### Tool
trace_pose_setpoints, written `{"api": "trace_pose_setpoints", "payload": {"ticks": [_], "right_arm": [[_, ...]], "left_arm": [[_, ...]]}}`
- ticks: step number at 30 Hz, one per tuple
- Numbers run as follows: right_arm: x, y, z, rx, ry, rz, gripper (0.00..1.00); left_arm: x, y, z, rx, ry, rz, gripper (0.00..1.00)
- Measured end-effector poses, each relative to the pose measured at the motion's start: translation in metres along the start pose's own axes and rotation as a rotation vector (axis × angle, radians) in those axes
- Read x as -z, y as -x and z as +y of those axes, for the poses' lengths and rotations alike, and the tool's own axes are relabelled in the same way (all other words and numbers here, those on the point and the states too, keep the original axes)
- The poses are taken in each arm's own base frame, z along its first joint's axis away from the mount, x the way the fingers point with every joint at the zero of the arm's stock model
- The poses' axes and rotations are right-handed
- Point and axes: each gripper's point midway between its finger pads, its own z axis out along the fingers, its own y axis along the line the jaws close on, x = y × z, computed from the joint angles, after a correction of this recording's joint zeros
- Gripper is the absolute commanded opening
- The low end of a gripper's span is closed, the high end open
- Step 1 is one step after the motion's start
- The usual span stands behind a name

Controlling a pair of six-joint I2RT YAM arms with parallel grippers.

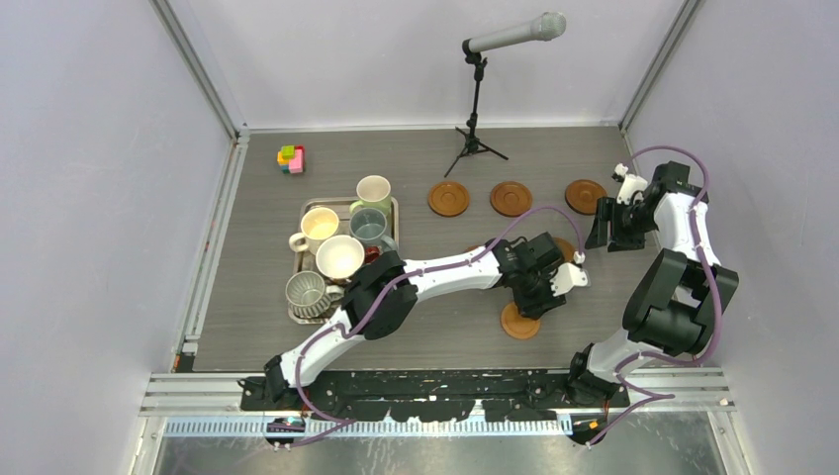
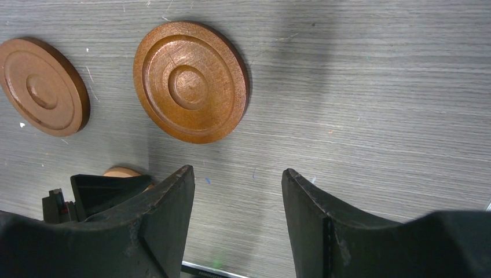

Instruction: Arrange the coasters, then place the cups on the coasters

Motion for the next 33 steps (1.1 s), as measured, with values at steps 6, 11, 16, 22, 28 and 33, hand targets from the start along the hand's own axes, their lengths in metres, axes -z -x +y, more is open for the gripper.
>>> {"api": "trace_pose_setpoints", "payload": {"ticks": [6,11,16,22,28,33], "right_arm": [[-0.002,0.000,0.001,-0.002,0.008,0.004,0.62],[-0.003,-0.001,0.002,-0.005,0.019,0.007,0.62],[-0.002,-0.001,0.003,-0.006,0.024,0.010,0.62],[-0.003,-0.001,0.009,-0.003,0.047,0.009,0.62],[-0.007,-0.001,0.024,0.030,0.079,0.024,0.65],[-0.008,0.002,0.048,0.097,0.106,0.042,0.72]], "left_arm": [[-0.001,0.001,-0.005,0.011,-0.010,-0.003,0.43],[-0.005,0.004,-0.012,0.018,-0.028,-0.007,0.46],[-0.003,0.003,-0.009,0.032,-0.029,-0.008,0.53],[0.009,-0.003,0.003,0.040,-0.009,0.024,0.71],[0.066,-0.004,0.036,0.062,0.073,0.042,0.91],[0.160,0.013,0.073,0.093,0.203,-0.048,1.00]]}}
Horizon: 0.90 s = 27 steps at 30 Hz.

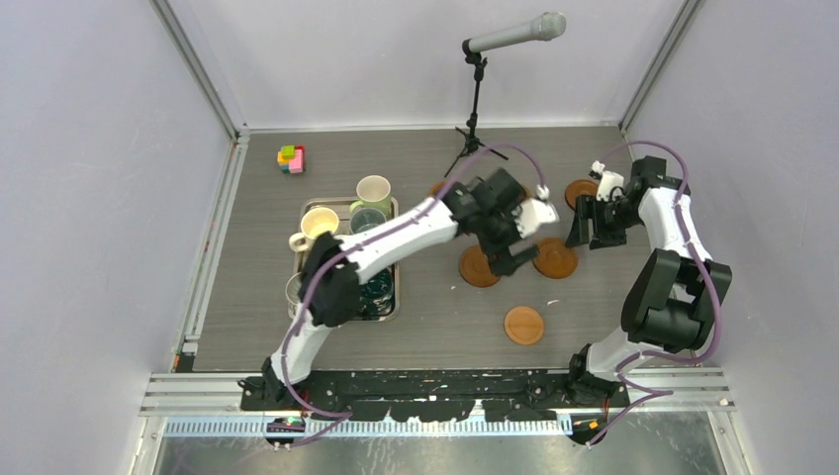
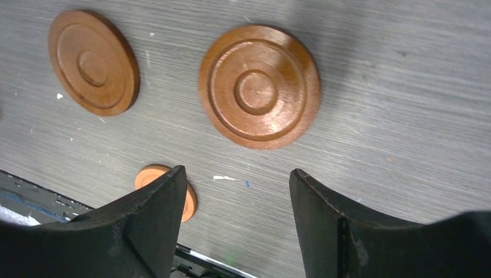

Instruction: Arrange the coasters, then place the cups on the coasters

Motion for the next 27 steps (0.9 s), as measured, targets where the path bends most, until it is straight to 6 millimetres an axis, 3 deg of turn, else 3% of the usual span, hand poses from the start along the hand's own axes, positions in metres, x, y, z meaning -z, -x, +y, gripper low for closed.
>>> {"api": "trace_pose_setpoints", "payload": {"ticks": [3,6,9,15,20,22,27], "right_arm": [[0.002,0.007,0.018,0.063,0.007,-0.012,0.74],[0.008,0.015,0.040,0.134,0.020,-0.033,0.76],[0.011,0.025,0.060,0.191,0.036,-0.054,0.78],[0.006,0.033,0.090,0.250,0.076,-0.063,0.78],[-0.009,0.044,0.114,0.279,0.102,-0.061,0.78],[-0.021,0.057,0.130,0.310,0.122,-0.053,0.78],[-0.041,0.084,0.162,0.353,0.160,-0.055,0.78]], "left_arm": [[0.061,0.005,0.037,0.049,0.097,-0.052,1.00],[0.119,-0.006,0.074,0.111,0.198,-0.077,1.00],[0.168,-0.039,0.102,0.176,0.273,-0.053,1.00],[0.249,-0.139,0.131,0.357,0.384,0.028,1.00],[0.290,-0.205,0.149,0.521,0.461,0.043,0.99],[0.298,-0.227,0.155,0.566,0.479,0.055,0.93],[0.307,-0.261,0.170,0.602,0.488,0.085,0.83]]}}
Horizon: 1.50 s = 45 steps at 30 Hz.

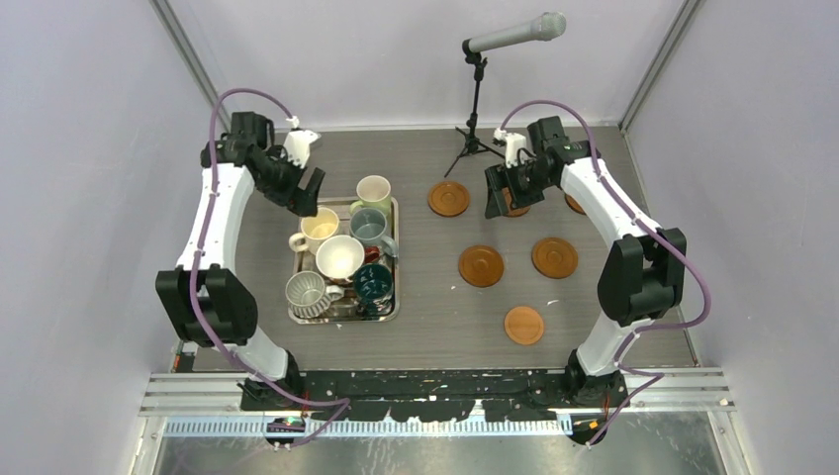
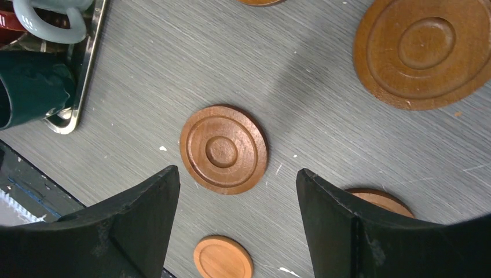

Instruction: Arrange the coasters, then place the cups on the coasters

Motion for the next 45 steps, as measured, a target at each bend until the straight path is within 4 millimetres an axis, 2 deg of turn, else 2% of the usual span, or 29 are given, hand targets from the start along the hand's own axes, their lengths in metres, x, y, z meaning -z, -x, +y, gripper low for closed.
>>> {"api": "trace_pose_setpoints", "payload": {"ticks": [4,8,11,15,18,23,29,35,45], "right_arm": [[-0.005,0.003,0.007,-0.003,0.009,-0.002,0.78],[-0.006,0.002,0.007,-0.009,0.008,-0.001,0.78],[-0.008,-0.001,0.006,-0.015,0.008,0.007,0.78],[-0.009,-0.004,0.005,-0.018,0.001,0.015,0.78],[-0.010,-0.009,0.002,-0.018,-0.012,0.028,0.78],[-0.011,-0.020,-0.004,-0.011,-0.045,0.059,0.78],[-0.006,-0.032,-0.007,-0.001,-0.072,0.084,0.78],[-0.003,-0.034,-0.011,0.002,-0.096,0.088,0.78],[-0.003,-0.035,-0.014,0.000,-0.114,0.092,0.77]], "left_arm": [[0.001,-0.023,0.022,0.033,-0.035,0.016,0.81],[0.008,-0.061,0.043,0.062,-0.031,0.036,0.79],[0.005,-0.091,0.043,0.046,-0.055,0.067,0.76],[-0.010,-0.108,0.037,-0.035,-0.099,0.076,0.73],[-0.022,-0.112,0.037,-0.084,-0.126,0.066,0.72],[-0.045,-0.104,0.049,-0.150,-0.152,0.012,0.71],[-0.072,-0.108,0.053,-0.209,-0.212,-0.019,0.70],[-0.093,-0.120,0.050,-0.237,-0.257,-0.025,0.67],[-0.124,-0.143,0.046,-0.259,-0.282,-0.029,0.56]]}}
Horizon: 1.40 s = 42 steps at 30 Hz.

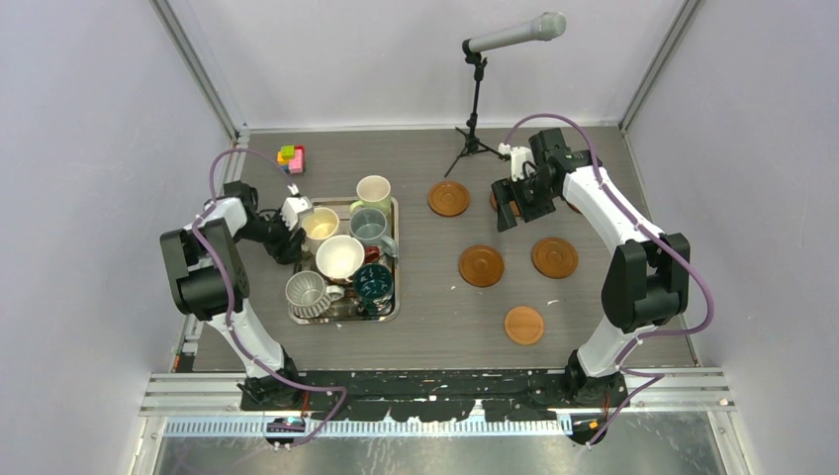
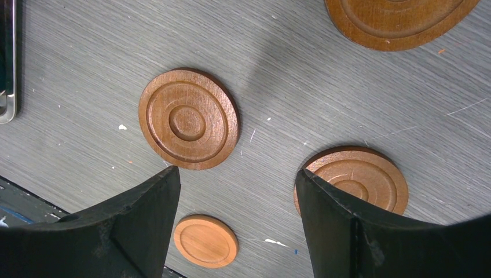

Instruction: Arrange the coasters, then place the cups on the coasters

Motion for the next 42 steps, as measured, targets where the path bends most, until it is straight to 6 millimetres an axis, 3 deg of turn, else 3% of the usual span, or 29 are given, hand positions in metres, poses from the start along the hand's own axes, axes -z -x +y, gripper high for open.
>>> {"api": "trace_pose_setpoints", "payload": {"ticks": [30,37,42], "right_arm": [[-0.012,-0.006,-0.006,-0.022,-0.009,0.039,0.76],[-0.012,-0.006,-0.006,-0.023,-0.010,0.040,0.76],[-0.014,-0.007,-0.007,-0.025,-0.008,0.046,0.76]], "left_arm": [[-0.008,0.004,0.005,-0.050,0.040,-0.003,0.49],[-0.012,0.012,0.007,-0.061,0.060,0.006,0.42],[-0.011,0.016,0.008,-0.054,0.070,-0.003,0.23]]}}
